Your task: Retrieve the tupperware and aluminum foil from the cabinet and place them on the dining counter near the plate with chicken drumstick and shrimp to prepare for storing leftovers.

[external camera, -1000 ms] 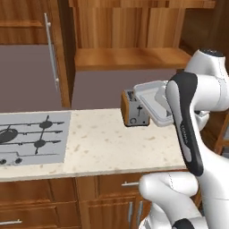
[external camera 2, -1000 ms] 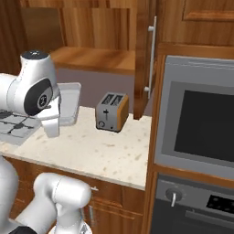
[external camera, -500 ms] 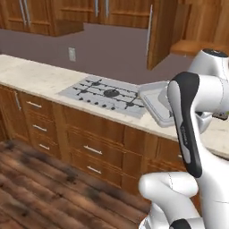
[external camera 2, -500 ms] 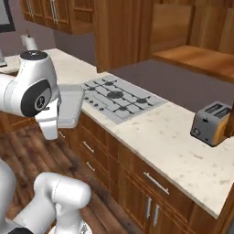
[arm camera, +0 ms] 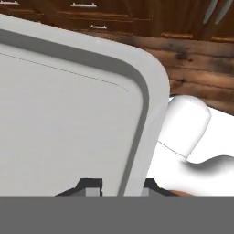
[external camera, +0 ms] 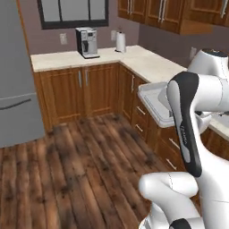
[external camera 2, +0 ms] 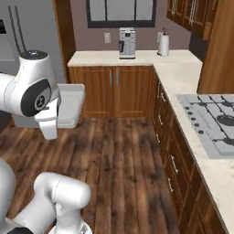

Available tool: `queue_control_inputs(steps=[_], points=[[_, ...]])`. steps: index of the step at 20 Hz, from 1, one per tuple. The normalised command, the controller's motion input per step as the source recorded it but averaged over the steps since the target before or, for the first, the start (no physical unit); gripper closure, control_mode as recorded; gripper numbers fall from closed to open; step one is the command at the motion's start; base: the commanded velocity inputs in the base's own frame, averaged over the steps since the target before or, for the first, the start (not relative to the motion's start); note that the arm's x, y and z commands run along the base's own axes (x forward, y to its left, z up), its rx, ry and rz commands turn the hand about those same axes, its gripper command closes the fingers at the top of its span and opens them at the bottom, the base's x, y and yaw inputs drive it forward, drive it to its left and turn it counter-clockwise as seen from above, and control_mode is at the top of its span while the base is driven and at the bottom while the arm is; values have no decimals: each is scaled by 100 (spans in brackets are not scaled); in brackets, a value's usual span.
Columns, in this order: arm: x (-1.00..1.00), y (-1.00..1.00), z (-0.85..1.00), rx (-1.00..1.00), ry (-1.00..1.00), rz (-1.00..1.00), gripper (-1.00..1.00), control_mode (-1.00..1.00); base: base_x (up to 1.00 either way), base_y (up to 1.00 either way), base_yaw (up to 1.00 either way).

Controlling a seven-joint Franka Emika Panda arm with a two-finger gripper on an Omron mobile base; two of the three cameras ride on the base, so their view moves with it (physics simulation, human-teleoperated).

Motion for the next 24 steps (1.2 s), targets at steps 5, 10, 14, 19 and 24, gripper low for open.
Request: queue_control_inputs(steps=[5, 10, 14, 19, 24], points=[[0, 0, 0, 0, 0, 0, 100, 100, 33, 36, 87], [0, 0, 0, 0, 0, 0, 100, 100, 100, 42, 52], [0, 0, 0, 0, 0, 0, 100, 100, 100, 41, 31], [0, 0, 0, 0, 0, 0, 100, 100, 100, 45, 41], [0, 0, 0, 0, 0, 0, 100, 100, 72, 28, 78]])
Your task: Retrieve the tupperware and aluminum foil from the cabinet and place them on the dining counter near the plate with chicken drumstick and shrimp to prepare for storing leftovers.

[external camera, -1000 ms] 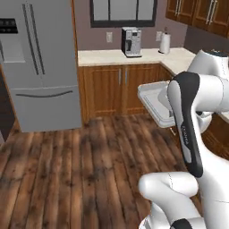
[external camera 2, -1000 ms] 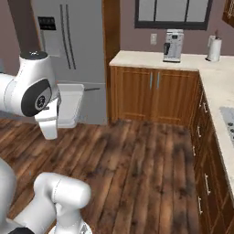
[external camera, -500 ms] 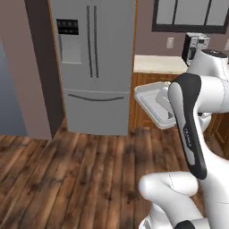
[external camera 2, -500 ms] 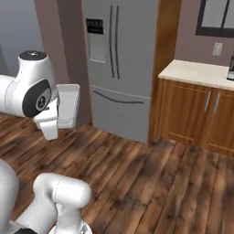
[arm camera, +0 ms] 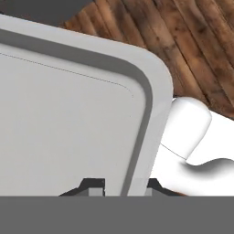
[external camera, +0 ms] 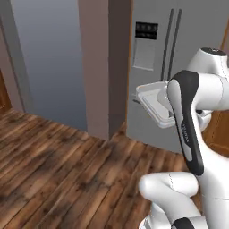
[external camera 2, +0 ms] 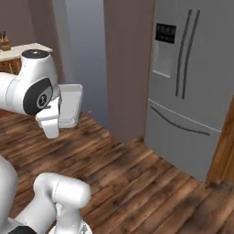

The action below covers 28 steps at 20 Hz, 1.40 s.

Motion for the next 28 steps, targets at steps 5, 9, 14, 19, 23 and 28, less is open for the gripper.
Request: queue_control_inputs(steps=[5, 9, 14, 19, 23, 28], points=[[0, 0, 0, 0, 0, 0, 100, 100, 50, 15, 86], [0, 0, 0, 0, 0, 0, 100, 100, 56, 23, 82], [0, 0, 0, 0, 0, 0, 100, 100, 78, 37, 73], [0, 0, 0, 0, 0, 0, 100, 100, 100, 8, 41], [0, 0, 0, 0, 0, 0, 100, 100, 100, -7, 16], [0, 0, 0, 0, 0, 0, 100, 100, 100, 0, 13]])
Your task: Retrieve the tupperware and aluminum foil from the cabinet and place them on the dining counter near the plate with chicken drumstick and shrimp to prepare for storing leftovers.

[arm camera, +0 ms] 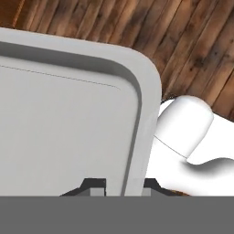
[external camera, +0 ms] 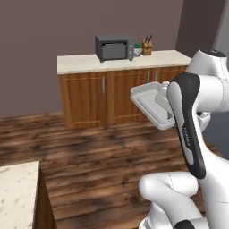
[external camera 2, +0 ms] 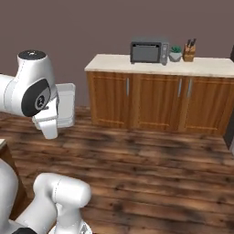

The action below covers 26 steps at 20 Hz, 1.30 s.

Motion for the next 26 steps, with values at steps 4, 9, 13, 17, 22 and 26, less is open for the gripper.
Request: queue_control_inputs(steps=[4, 9, 13, 17, 22, 26], points=[[0, 0, 0, 0, 0, 0, 100, 100, 100, 0, 16], [0, 0, 0, 0, 0, 0, 100, 100, 100, 1, 21], [0, 0, 0, 0, 0, 0, 100, 100, 100, 1, 32], [0, 0, 0, 0, 0, 0, 100, 100, 100, 0, 48], [0, 0, 0, 0, 0, 0, 100, 100, 100, 0, 66], [0, 0, 0, 0, 0, 0, 100, 100, 100, 0, 75]])
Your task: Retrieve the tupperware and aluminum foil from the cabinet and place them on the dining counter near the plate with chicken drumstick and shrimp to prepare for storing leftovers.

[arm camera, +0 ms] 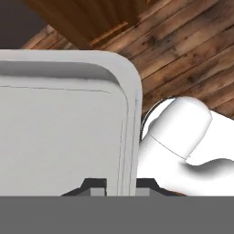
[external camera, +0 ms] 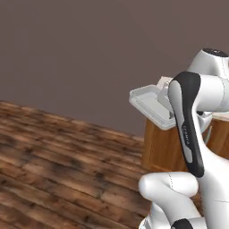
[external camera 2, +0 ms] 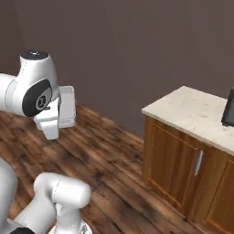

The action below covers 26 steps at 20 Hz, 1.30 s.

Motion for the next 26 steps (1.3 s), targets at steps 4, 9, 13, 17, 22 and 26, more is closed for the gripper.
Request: queue_control_inputs(steps=[4, 9, 13, 17, 22, 26], points=[[0, 0, 0, 0, 0, 0, 100, 100, 100, 0, 75], [0, 0, 0, 0, 0, 0, 100, 100, 100, 0, 72], [0, 0, 0, 0, 0, 0, 100, 100, 100, 5, 68], [0, 0, 0, 0, 0, 0, 100, 100, 100, 16, 59], [0, 0, 0, 0, 0, 0, 100, 100, 100, 7, 43], [0, 0, 0, 0, 0, 0, 100, 100, 100, -19, 21]])
